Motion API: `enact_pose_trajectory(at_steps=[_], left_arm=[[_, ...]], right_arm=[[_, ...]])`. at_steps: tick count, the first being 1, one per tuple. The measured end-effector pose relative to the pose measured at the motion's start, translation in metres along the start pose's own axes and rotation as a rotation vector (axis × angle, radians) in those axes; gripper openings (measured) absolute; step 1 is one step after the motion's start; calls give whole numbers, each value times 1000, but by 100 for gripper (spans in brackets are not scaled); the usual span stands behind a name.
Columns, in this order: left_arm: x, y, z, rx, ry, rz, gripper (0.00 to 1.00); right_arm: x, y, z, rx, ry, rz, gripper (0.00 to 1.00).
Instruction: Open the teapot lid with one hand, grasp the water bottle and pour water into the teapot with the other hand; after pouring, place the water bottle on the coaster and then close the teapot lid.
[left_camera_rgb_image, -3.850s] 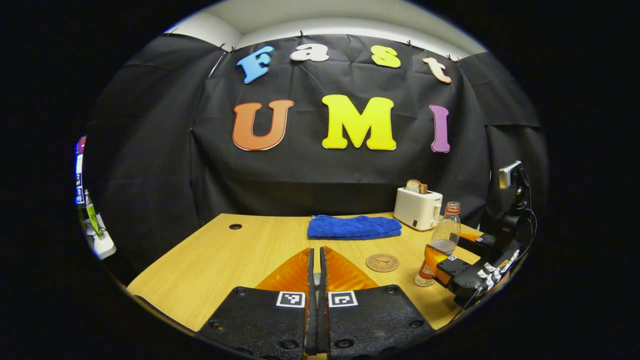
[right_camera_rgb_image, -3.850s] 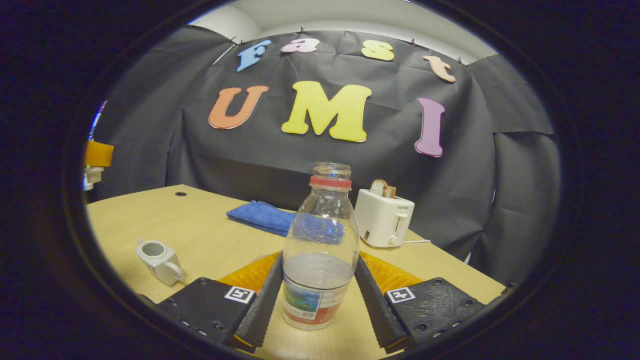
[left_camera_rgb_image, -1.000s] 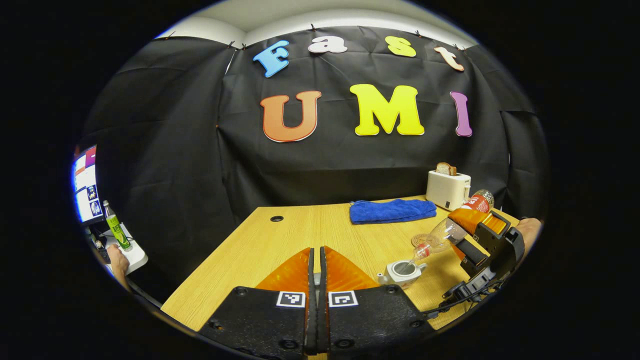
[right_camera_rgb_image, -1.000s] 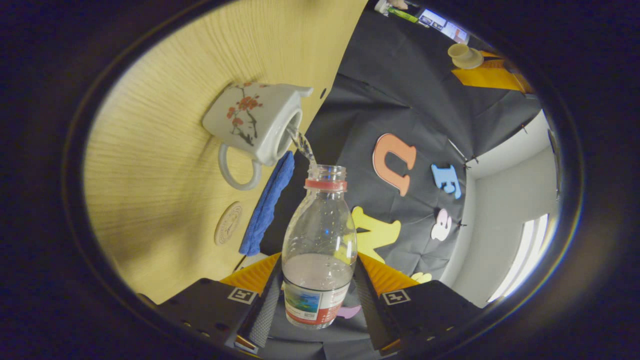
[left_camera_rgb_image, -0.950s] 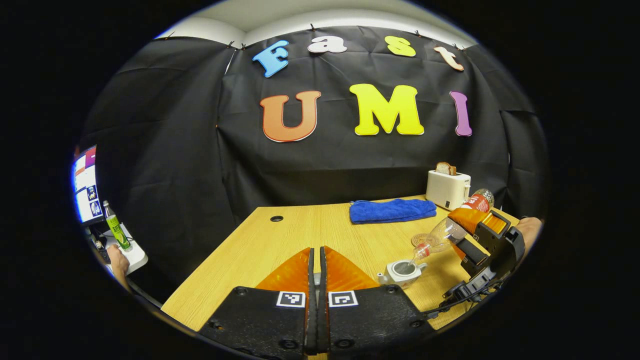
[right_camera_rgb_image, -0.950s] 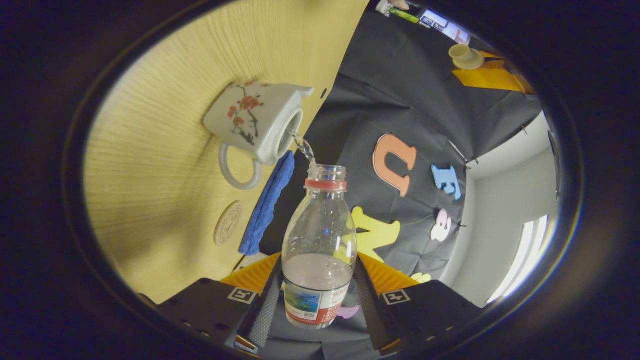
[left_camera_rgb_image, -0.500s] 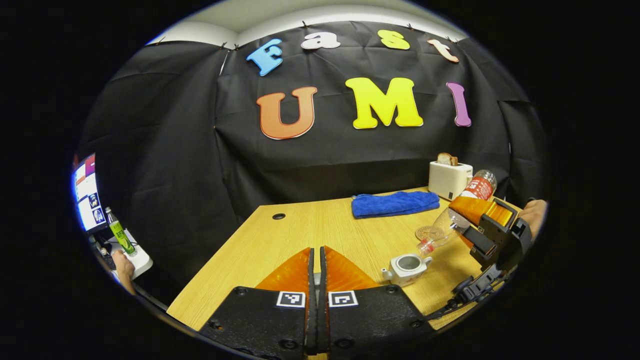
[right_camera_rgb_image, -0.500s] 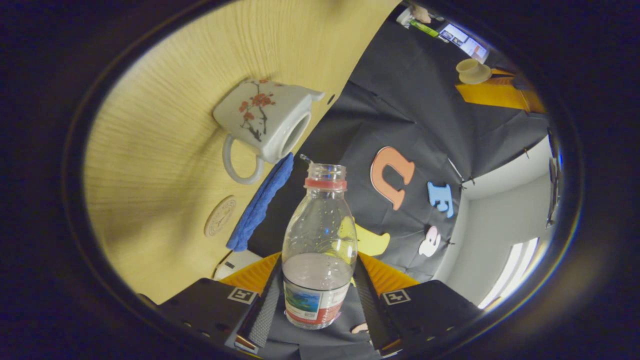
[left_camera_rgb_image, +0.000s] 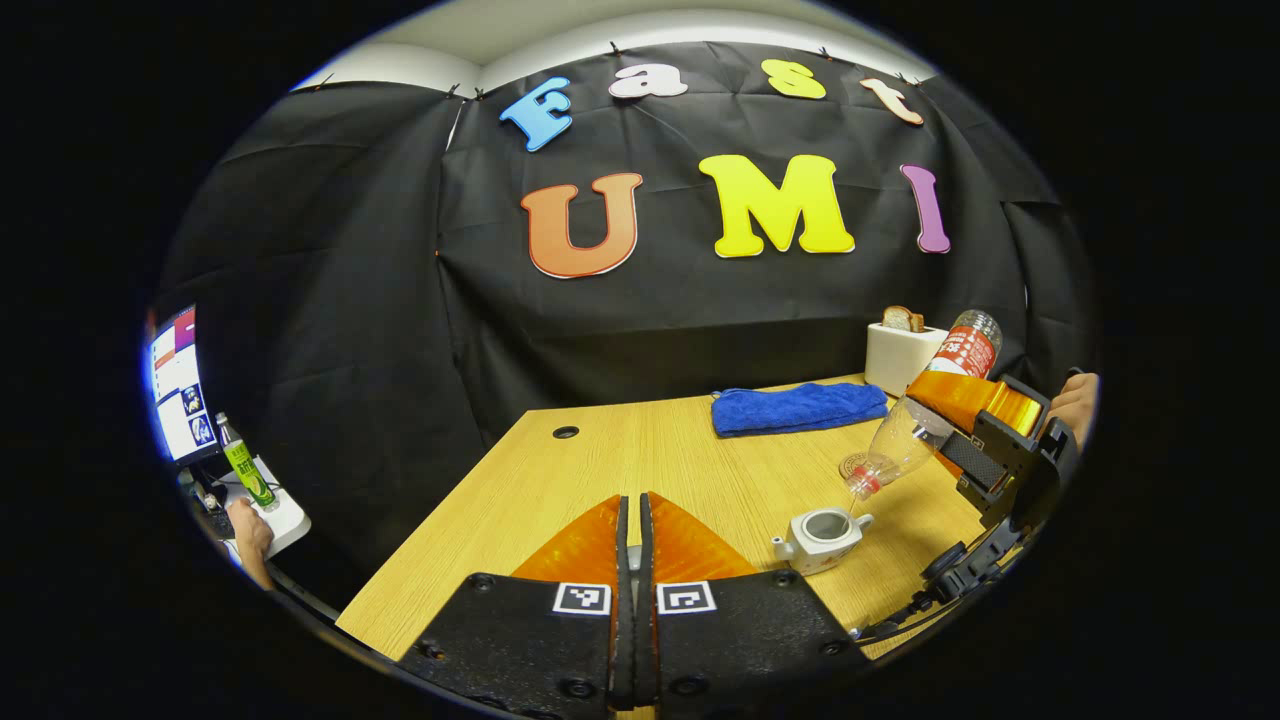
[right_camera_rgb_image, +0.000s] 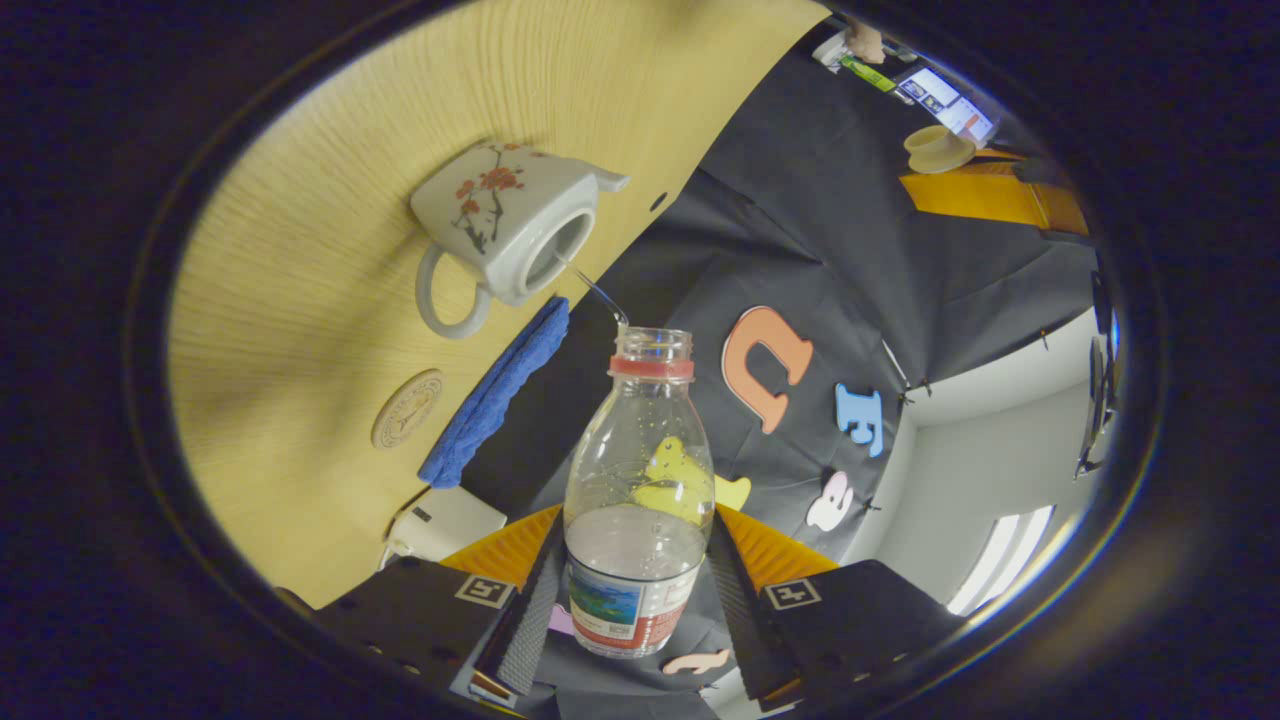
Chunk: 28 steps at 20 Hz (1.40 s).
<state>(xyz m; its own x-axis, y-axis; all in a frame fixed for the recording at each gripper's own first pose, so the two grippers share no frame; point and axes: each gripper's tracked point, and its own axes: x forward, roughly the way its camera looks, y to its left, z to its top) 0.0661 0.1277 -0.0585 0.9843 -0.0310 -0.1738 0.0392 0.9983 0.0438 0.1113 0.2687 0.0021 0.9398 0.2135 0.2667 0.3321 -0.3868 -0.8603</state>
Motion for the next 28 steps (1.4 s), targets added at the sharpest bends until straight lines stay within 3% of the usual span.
enact_pose_trajectory(at_steps=[22, 24, 28], left_arm=[[5, -9, -5, 24, 27, -7, 3], [5, -10, -6, 32, 29, -5, 3], [6, -2, -7, 27, 35, 25, 3]], right_arm=[[1, -11, 14, -87, -27, -42, 75], [1, -5, 15, -65, -32, -35, 75], [1, 14, 9, 92, -11, 8, 75]])
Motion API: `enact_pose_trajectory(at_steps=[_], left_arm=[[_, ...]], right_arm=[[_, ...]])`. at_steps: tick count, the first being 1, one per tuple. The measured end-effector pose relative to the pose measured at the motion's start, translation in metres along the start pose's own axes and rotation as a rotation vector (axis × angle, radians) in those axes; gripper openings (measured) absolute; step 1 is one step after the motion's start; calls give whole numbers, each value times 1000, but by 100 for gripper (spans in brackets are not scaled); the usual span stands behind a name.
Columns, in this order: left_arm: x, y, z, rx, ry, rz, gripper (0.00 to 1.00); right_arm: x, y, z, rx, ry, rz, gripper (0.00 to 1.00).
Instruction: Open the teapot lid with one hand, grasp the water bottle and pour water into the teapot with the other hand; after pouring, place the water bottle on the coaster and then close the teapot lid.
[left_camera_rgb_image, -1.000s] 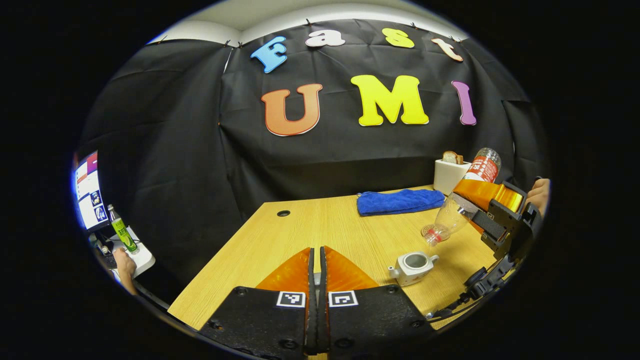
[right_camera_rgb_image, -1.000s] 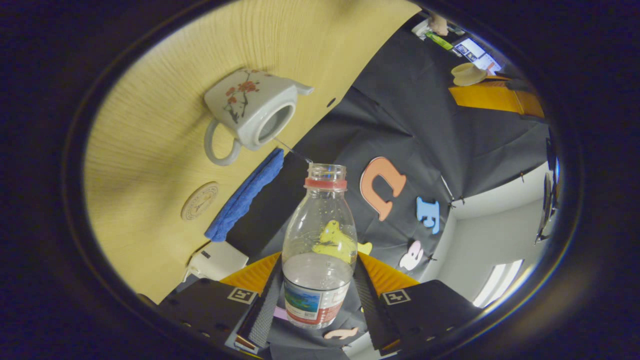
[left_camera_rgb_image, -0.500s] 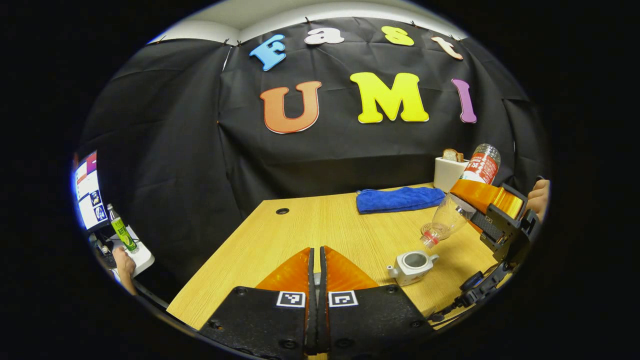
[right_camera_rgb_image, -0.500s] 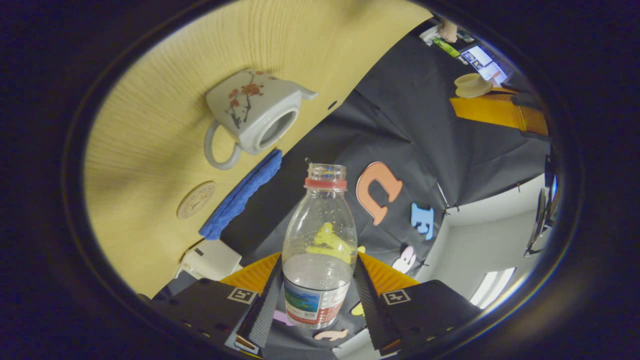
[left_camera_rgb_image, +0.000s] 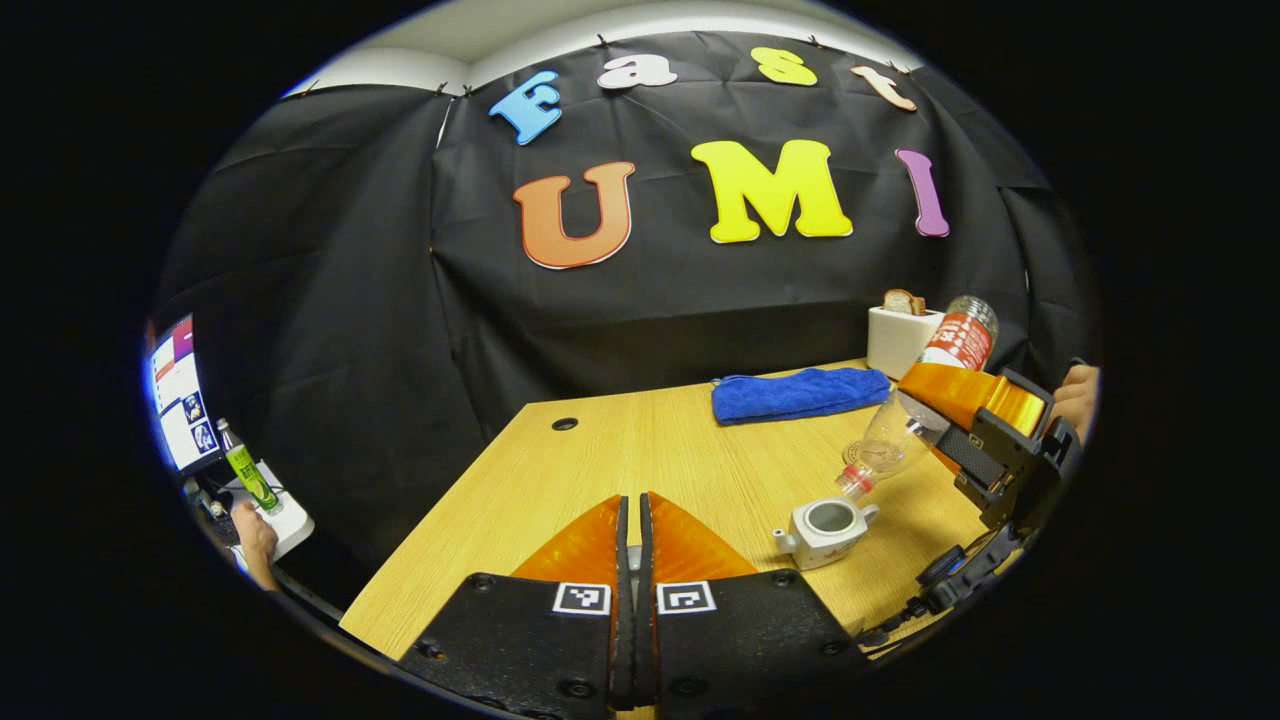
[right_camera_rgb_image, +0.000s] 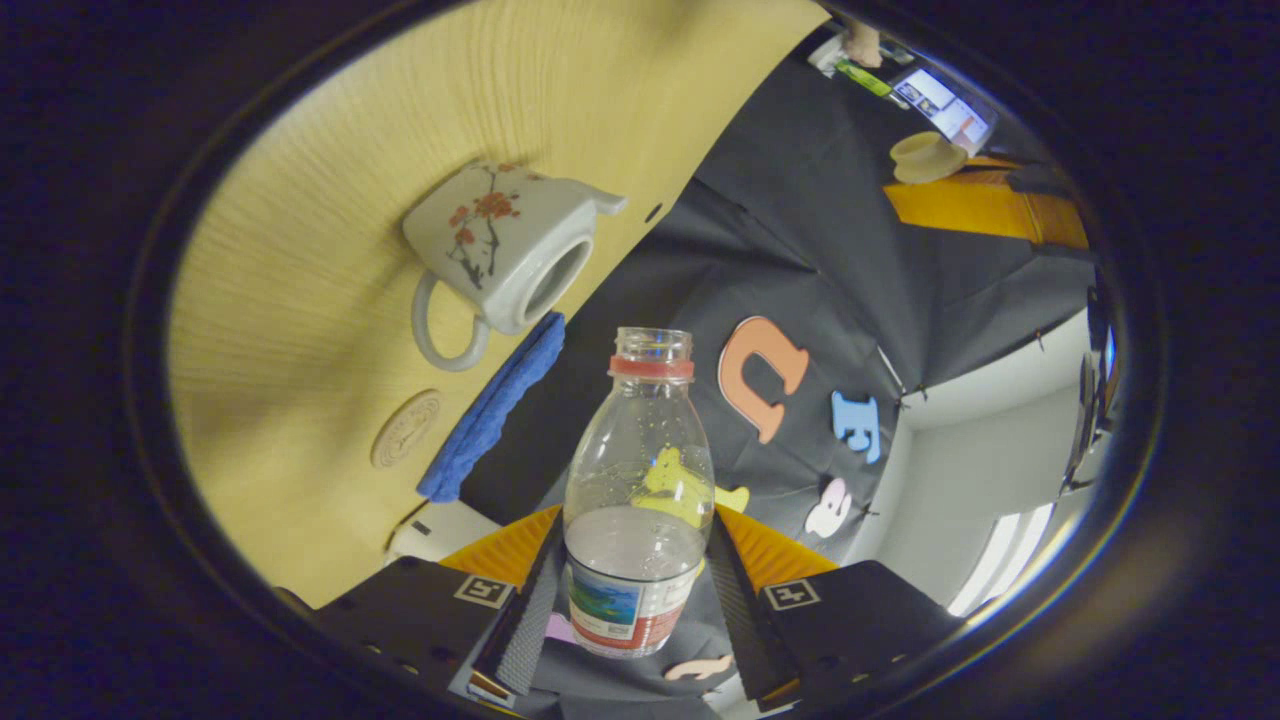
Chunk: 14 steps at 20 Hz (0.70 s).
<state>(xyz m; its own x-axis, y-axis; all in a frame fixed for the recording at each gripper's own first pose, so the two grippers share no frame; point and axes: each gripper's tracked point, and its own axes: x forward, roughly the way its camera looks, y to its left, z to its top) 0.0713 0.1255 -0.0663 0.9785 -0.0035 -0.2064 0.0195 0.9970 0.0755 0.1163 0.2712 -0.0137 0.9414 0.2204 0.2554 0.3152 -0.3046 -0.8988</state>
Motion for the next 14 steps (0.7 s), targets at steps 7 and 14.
enact_pose_trajectory(at_steps=[7, 14], left_arm=[[-14, -2, 27, -92, -83, -14, 3], [-26, -3, 41, -145, -144, -58, 3]], right_arm=[[1, 5, -25, 343, 54, -66, 76], [10, -12, -83, 658, 143, -133, 77]])
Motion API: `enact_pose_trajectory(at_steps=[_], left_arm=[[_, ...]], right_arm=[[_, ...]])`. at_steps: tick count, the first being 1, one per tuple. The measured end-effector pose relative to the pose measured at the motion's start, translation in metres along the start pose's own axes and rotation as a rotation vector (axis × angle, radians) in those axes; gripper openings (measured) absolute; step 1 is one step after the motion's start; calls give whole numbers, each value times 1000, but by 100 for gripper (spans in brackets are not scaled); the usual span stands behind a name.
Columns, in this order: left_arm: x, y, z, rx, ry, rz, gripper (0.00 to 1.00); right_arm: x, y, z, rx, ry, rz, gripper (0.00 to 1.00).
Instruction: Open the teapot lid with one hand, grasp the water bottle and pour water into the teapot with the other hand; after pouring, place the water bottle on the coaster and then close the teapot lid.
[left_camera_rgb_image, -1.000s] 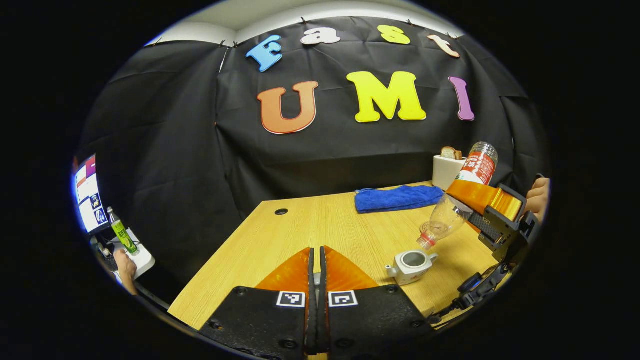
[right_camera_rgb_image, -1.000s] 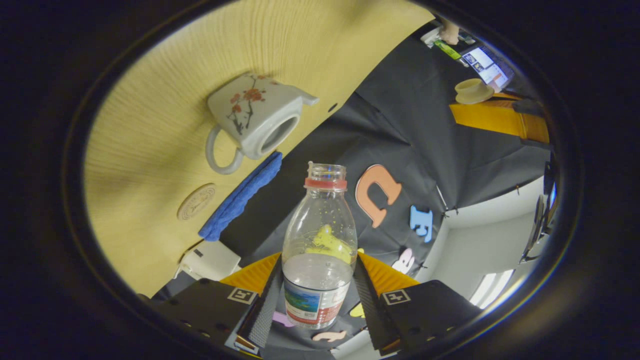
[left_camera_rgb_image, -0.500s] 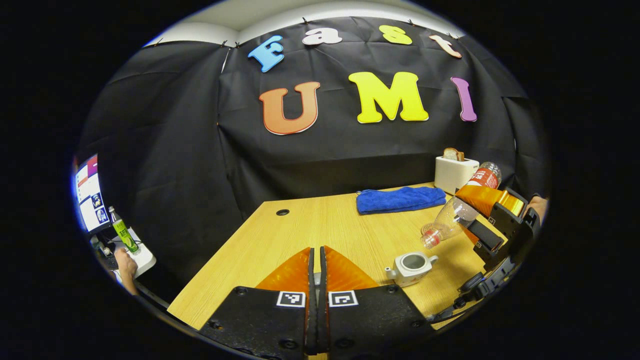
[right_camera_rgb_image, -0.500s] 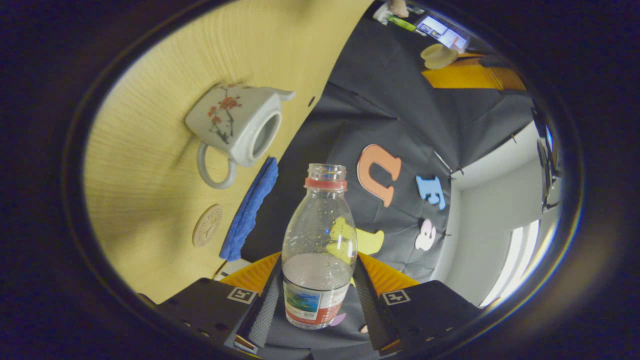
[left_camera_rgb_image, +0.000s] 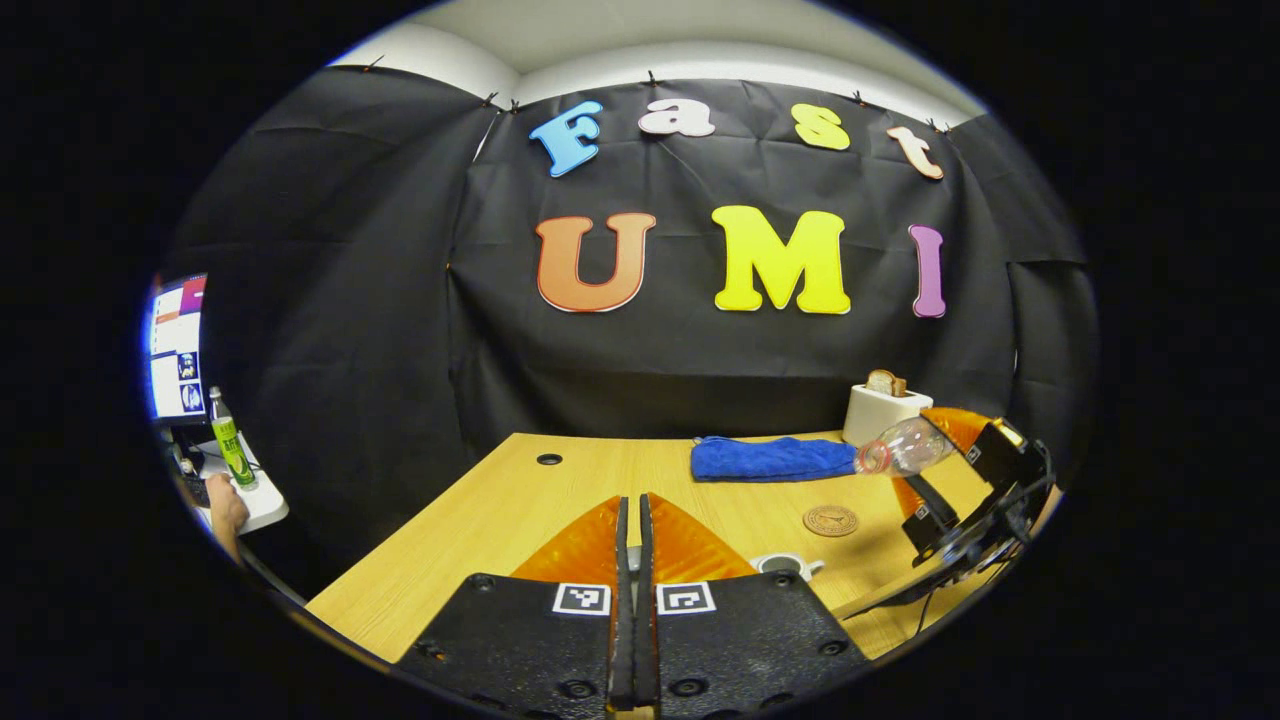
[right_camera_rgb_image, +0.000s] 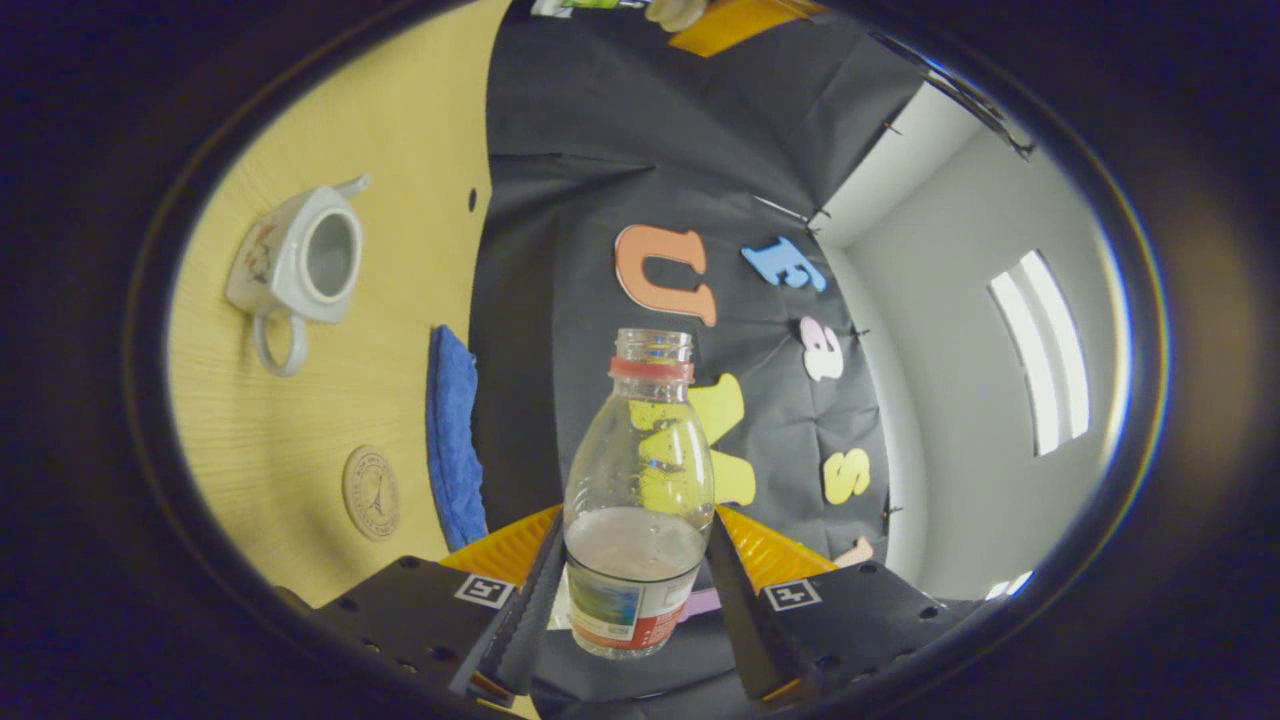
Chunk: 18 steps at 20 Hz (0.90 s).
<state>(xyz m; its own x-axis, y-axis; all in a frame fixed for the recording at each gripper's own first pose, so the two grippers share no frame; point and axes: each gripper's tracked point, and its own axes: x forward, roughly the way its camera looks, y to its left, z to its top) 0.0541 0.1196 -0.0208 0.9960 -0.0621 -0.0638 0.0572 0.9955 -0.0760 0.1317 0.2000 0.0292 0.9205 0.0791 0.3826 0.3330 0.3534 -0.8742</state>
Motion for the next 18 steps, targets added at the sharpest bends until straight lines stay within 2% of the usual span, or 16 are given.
enact_pose_trajectory(at_steps=[2, 5, 7, 9, 11, 14, 18], left_arm=[[3, -4, -5, -2, 15, -7, 3], [5, -4, -10, 25, 32, 4, 3], [5, -6, -10, 39, 35, 2, 3], [6, -6, -11, 47, 35, 2, 3], [6, -6, -11, 50, 37, 0, 3], [7, -3, -13, 79, 40, 19, 3], [5, -7, -9, 86, 31, 16, 3]], right_arm=[[6, -14, -7, 118, 27, 5, 75], [18, -37, -12, 367, 54, -7, 77], [27, -40, -18, 539, 93, 15, 77], [35, -32, -26, 693, 143, 45, 75], [41, -23, -32, 850, 182, 83, 77], [52, 5, -27, 1129, 184, 206, 78], [65, 45, -33, 1328, 270, 298, 75]])
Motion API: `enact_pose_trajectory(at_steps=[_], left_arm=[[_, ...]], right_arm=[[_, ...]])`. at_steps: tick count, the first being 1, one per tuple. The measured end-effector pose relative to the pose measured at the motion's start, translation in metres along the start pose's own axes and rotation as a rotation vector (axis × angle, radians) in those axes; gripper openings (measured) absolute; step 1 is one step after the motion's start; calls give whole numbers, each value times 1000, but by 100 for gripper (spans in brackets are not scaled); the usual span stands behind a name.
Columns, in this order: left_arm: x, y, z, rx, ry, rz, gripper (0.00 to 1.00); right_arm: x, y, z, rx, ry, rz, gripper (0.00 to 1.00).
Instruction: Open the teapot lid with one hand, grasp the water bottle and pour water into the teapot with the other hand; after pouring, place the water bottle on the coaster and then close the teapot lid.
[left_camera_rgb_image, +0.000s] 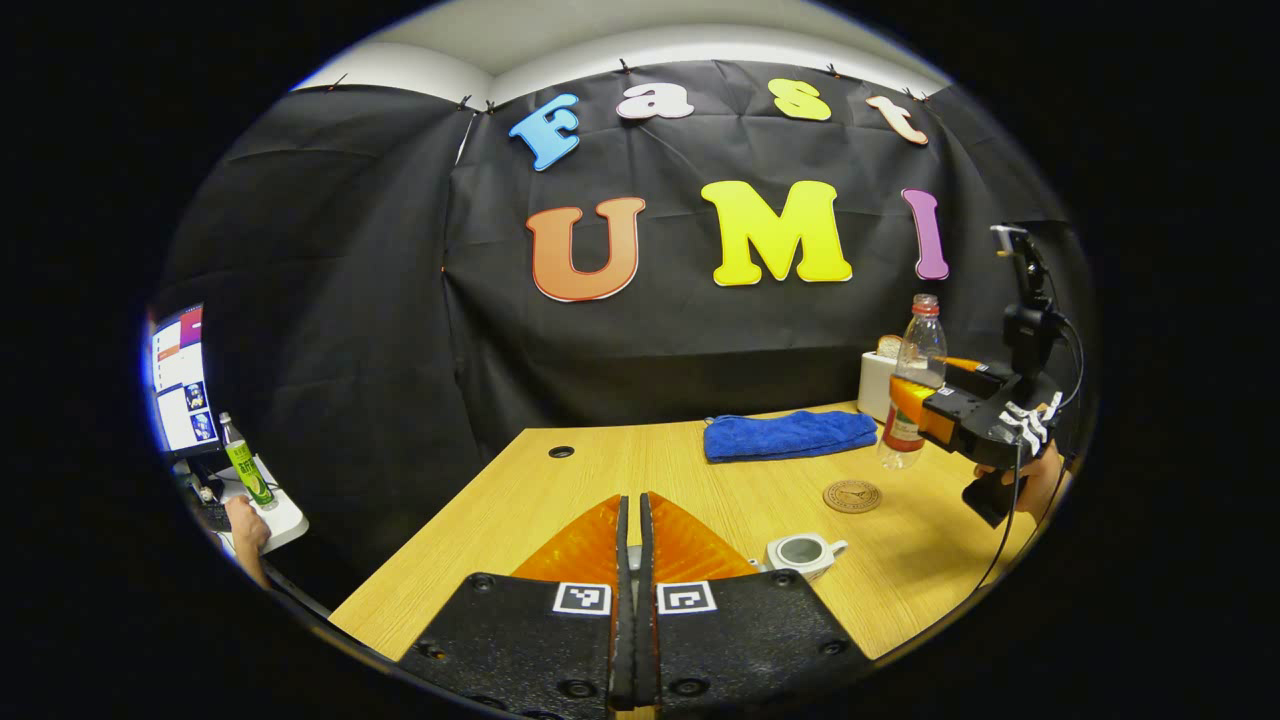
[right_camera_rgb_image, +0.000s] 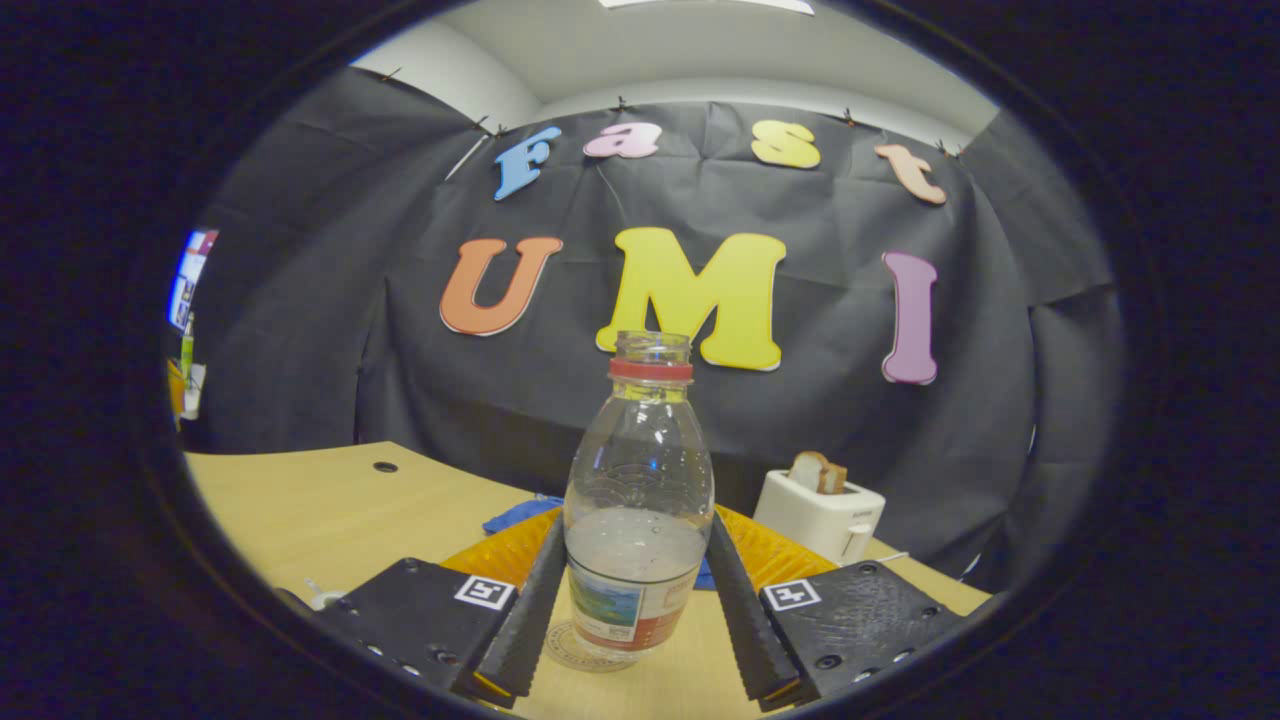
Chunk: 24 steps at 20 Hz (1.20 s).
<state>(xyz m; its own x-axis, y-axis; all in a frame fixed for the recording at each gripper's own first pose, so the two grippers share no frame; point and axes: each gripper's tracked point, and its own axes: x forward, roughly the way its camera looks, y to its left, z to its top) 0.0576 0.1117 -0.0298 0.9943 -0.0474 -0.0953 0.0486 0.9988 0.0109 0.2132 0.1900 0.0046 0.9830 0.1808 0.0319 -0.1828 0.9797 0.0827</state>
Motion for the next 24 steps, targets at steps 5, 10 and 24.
enact_pose_trajectory(at_steps=[5, 10, 24], left_arm=[[5, -9, -4, 22, 13, -21, 3], [10, -2, -12, 16, 37, -7, 0], [12, -9, -18, 38, 58, -26, 3]], right_arm=[[28, 8, -40, 38, 100, 16, 77], [45, 13, -57, 16, 138, 16, 75], [47, 19, -56, -35, 116, 42, 88]])
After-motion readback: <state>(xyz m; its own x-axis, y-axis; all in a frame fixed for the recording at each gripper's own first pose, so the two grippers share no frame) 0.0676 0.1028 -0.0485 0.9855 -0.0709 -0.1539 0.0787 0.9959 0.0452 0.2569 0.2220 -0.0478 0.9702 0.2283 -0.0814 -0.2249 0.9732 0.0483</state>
